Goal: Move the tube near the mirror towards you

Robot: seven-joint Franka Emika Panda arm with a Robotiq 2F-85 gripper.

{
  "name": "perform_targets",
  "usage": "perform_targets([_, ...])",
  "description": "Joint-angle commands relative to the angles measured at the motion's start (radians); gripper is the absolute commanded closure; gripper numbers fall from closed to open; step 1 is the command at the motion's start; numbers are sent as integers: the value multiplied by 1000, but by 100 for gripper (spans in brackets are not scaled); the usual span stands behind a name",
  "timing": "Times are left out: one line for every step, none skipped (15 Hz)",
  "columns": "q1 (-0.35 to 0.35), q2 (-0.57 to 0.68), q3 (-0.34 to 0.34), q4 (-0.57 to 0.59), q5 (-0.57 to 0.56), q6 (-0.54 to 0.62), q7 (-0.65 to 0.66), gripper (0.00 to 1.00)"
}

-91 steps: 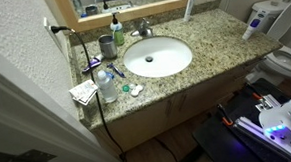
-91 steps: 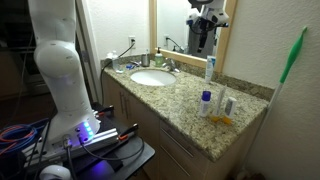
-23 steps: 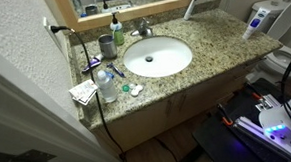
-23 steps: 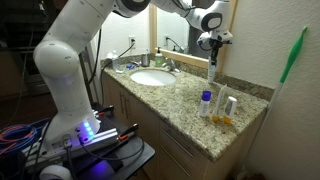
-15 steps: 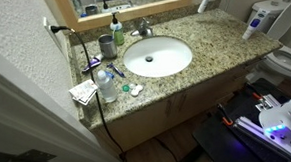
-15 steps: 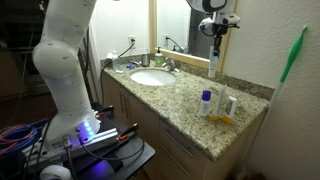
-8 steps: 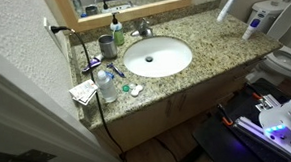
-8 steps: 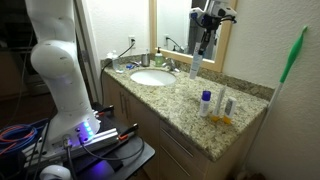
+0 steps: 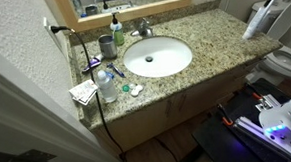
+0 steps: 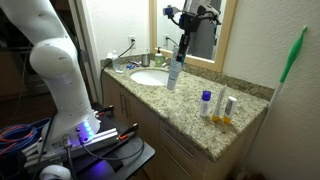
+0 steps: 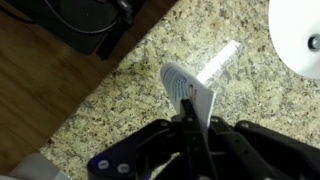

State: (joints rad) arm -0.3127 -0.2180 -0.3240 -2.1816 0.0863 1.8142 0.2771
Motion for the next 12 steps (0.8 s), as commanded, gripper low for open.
perform_targets([-36, -89, 17, -140, -24, 205, 98, 99])
perform_targets([-41, -82, 15, -152, -7, 260, 127, 99])
perform_targets([-47, -72, 13, -161, 1, 321, 158, 99])
perform_targets([-50, -45, 14, -155, 12, 359, 196, 99])
perform_targets([-54, -26, 13, -153, 17, 387, 226, 99])
perform_targets([-57, -9, 14, -154, 15, 418, 255, 99])
perform_targets([-58, 12, 13, -146, 20, 433, 280, 99])
perform_targets([-59, 32, 12, -142, 23, 454, 305, 99])
perform_targets([-57, 56, 10, -133, 27, 467, 326, 99])
perform_targets([-54, 82, 9, -123, 32, 476, 345, 99])
perform_targets([-52, 103, 8, -118, 35, 492, 368, 99])
perform_targets([-50, 125, 7, -111, 38, 504, 389, 99])
